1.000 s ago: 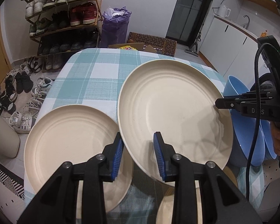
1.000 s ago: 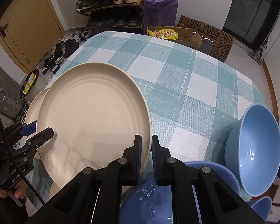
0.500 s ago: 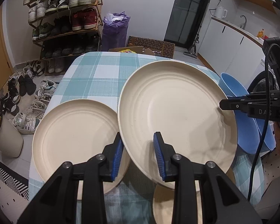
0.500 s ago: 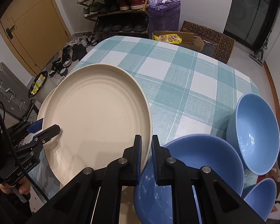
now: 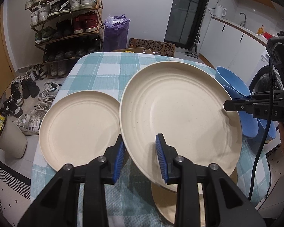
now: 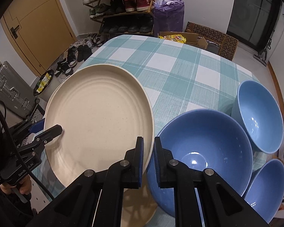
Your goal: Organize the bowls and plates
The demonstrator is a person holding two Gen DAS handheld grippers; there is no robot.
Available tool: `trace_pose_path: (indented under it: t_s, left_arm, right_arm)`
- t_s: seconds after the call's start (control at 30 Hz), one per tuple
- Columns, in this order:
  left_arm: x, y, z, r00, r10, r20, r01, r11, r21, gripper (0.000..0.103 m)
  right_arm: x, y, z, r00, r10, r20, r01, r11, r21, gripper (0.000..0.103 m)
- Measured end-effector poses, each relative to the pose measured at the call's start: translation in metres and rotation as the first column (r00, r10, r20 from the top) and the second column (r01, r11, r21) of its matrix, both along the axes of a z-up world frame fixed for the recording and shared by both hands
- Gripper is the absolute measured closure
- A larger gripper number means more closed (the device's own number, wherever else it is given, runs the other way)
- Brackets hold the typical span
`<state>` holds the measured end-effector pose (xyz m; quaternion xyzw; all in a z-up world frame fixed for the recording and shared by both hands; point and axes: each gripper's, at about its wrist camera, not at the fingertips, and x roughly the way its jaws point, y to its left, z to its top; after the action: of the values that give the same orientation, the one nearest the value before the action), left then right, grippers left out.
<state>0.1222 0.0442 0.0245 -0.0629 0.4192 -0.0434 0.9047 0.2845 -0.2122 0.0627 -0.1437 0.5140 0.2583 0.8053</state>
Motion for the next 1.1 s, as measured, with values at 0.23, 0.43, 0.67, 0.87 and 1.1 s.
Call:
trace_pose_path:
  t_s: [0.23, 0.43, 0.67, 0.87, 1.1]
  left_arm:
    - [-0.015, -0.004, 0.002, 1.000, -0.003, 0.011, 0.003, 1.000, 0.008, 0.072]
    - [-0.029, -0.011, 0.003, 1.000, -0.009, 0.024, 0.009, 1.000, 0.017, 0.072]
    - [-0.039, -0.016, 0.000, 0.999, -0.018, 0.032, 0.017, 1.000, 0.022, 0.072]
    - [-0.048, -0.021, -0.006, 0.999, -0.035, 0.036, 0.034, 0.999, 0.034, 0.072]
    - [-0.051, -0.024, -0.012, 0.998, -0.049, 0.032, 0.048, 0.998, 0.036, 0.072]
  right_arm:
    - [-0.023, -0.007, 0.000, 1.000, 0.006, 0.006, -0.006, 1.000, 0.007, 0.092]
    - [-0.040, -0.016, -0.001, 1.000, 0.002, 0.011, -0.002, 1.000, 0.018, 0.092]
    - [-0.058, -0.028, -0.007, 1.000, -0.004, 0.012, 0.003, 1.000, 0.030, 0.092]
    - [-0.067, -0.037, -0.015, 1.000, -0.014, 0.004, 0.014, 0.999, 0.043, 0.092]
    - [-0.076, -0.045, -0.026, 1.000, -0.026, -0.009, 0.027, 0.999, 0.048, 0.092]
